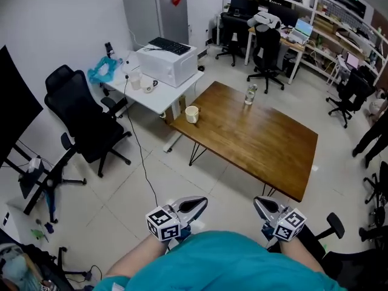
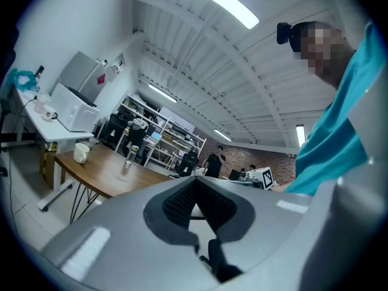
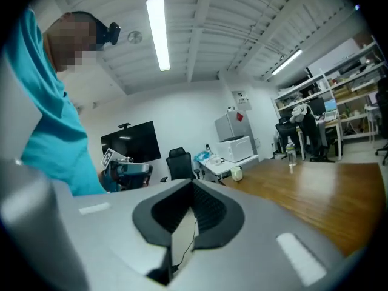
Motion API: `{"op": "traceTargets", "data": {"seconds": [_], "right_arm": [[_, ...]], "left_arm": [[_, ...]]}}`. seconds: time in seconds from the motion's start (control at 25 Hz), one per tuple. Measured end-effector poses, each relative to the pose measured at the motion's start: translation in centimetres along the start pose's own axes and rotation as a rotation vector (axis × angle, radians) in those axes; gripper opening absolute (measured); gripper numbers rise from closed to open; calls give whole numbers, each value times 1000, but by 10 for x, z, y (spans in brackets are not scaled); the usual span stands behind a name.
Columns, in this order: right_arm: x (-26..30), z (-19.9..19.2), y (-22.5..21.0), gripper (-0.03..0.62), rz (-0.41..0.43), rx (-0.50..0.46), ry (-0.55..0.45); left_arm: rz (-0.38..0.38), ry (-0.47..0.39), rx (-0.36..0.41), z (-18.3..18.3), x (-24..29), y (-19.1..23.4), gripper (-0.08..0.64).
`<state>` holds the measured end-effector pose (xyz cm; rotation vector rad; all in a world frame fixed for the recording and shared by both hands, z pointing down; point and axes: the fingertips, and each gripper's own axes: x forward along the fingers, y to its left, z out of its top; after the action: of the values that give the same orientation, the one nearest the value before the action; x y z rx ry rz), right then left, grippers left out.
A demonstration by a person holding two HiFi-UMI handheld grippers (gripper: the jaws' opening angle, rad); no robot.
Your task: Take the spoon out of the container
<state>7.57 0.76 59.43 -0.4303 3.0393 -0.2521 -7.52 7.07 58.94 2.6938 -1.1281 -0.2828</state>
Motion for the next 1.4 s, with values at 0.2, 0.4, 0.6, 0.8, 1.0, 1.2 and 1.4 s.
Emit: {"op": "traceTargets", "data": {"seconds": [0.2, 0.4, 0.6, 0.8, 1.0, 1.2, 1.4], "right_arm": [[129, -17, 16, 2, 58, -20, 56], [224, -86, -1, 3, 106, -60, 70], [280, -76, -110, 3, 171, -28, 79], [350, -33, -245, 23, 271, 6, 139], [397, -39, -318, 46, 313, 12, 197], [445, -73, -364, 71, 303, 58, 255], [523, -100, -400, 88, 204, 100, 307]], "left_arm": [[49, -26, -7, 26, -80, 93, -2], [84, -60, 32, -11, -130, 184, -2], [172, -51, 53, 6, -59, 267, -2], [290, -44, 3, 52, 46, 382, -2], [320, 0, -3, 57, 100, 451, -2], [287, 15, -13, 39, 129, 519, -2], [219, 47, -24, 34, 124, 584, -2]]}}
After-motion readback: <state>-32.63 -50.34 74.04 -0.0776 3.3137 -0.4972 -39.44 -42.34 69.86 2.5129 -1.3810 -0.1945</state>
